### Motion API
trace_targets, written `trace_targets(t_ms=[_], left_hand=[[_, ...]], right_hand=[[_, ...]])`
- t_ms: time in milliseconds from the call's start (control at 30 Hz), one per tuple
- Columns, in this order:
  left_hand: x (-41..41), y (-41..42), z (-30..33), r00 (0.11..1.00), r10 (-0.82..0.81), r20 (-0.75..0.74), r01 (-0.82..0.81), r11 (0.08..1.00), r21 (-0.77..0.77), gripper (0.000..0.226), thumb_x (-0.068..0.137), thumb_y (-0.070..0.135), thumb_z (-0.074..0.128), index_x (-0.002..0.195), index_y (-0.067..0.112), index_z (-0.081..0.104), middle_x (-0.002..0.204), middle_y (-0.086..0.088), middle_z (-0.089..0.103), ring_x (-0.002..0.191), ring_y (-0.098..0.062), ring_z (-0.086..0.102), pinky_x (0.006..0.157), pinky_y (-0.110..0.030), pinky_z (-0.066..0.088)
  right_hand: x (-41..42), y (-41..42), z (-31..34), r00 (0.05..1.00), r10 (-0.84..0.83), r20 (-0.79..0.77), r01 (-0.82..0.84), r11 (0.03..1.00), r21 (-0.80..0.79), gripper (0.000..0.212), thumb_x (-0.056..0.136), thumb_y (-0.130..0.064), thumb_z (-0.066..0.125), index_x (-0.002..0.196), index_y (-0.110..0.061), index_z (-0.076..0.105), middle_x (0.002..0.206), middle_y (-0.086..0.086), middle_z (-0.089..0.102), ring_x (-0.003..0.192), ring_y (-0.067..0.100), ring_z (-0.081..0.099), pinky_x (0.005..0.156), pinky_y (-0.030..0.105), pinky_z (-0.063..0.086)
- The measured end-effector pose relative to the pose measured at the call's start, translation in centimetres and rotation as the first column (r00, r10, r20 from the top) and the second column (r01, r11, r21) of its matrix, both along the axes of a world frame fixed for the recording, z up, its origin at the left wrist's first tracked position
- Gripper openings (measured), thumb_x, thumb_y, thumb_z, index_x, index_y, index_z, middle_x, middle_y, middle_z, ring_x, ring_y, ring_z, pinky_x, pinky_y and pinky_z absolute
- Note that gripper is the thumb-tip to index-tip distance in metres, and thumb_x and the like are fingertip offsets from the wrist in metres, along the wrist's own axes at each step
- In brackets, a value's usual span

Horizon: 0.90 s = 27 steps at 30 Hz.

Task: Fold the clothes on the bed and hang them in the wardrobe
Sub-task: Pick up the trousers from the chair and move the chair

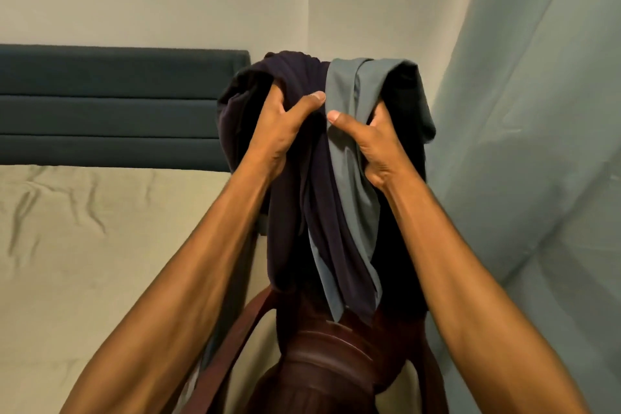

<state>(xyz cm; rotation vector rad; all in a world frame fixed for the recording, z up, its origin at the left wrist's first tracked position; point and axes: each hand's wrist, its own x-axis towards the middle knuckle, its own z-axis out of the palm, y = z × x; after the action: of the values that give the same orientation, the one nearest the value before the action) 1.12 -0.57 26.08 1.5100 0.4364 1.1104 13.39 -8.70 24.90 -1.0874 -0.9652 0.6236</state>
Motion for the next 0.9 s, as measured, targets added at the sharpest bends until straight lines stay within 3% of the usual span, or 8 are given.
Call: trace_targets(t_ms=[167, 267, 433, 633, 900], left_hand=[[-9.8, 0.4, 4.1, 0.996, 0.081, -0.04, -0.073, 0.984, 0.163, 0.051, 0.094, 0.024, 0.069, 0.14, 0.014, 0.049, 0.133, -0.001, 0.063, 0.121, -0.012, 0.062, 0.107, -0.041, 0.049], [-17.2, 0.7, 6.1, 0.987, 0.159, -0.026, -0.151, 0.968, 0.201, 0.058, 0.092, 0.032, 0.07, 0.143, 0.014, 0.046, 0.136, -0.001, 0.062, 0.124, -0.013, 0.06, 0.107, -0.041, 0.048], [-31.9, 1.2, 8.0, 0.949, 0.307, -0.077, -0.284, 0.933, 0.221, 0.071, 0.086, 0.053, 0.07, 0.143, 0.018, 0.047, 0.136, 0.001, 0.062, 0.125, -0.015, 0.06, 0.108, -0.043, 0.046], [-50.9, 1.7, 6.2, 0.872, 0.47, -0.138, -0.452, 0.881, 0.141, 0.071, 0.085, 0.057, 0.069, 0.141, 0.017, 0.052, 0.131, 0.0, 0.066, 0.119, -0.015, 0.064, 0.104, -0.041, 0.05], [-74.9, 0.7, 2.3, 0.679, 0.704, -0.207, -0.709, 0.702, 0.063, 0.08, 0.077, 0.062, 0.072, 0.139, 0.015, 0.054, 0.128, 0.001, 0.067, 0.115, -0.011, 0.066, 0.104, -0.038, 0.051]], right_hand=[[-8.4, 1.1, 4.8, 0.975, 0.208, 0.082, -0.211, 0.977, 0.034, 0.052, 0.093, -0.004, 0.067, 0.14, -0.008, 0.046, 0.129, 0.011, 0.065, 0.116, 0.02, 0.066, 0.096, 0.034, 0.054], [-14.6, 2.1, 7.2, 0.924, 0.342, 0.17, -0.352, 0.935, 0.031, 0.049, 0.095, -0.01, 0.065, 0.139, -0.017, 0.045, 0.135, 0.007, 0.061, 0.12, 0.016, 0.063, 0.101, 0.033, 0.052], [-28.2, 5.2, 8.0, 0.83, 0.501, 0.243, -0.518, 0.856, 0.004, 0.062, 0.098, -0.027, 0.062, 0.152, -0.021, 0.032, 0.146, -0.001, 0.05, 0.127, 0.009, 0.056, 0.106, 0.031, 0.048], [-48.0, 8.8, 5.2, 0.737, 0.664, 0.127, -0.663, 0.747, -0.052, 0.09, 0.084, -0.045, 0.07, 0.157, -0.024, 0.022, 0.153, -0.001, 0.043, 0.134, 0.012, 0.05, 0.112, 0.038, 0.044], [-73.3, 12.3, 0.5, 0.552, 0.834, 0.006, -0.823, 0.546, -0.158, 0.069, 0.094, -0.027, 0.068, 0.152, -0.02, 0.031, 0.139, 0.002, 0.059, 0.121, 0.016, 0.062, 0.105, 0.039, 0.05]])
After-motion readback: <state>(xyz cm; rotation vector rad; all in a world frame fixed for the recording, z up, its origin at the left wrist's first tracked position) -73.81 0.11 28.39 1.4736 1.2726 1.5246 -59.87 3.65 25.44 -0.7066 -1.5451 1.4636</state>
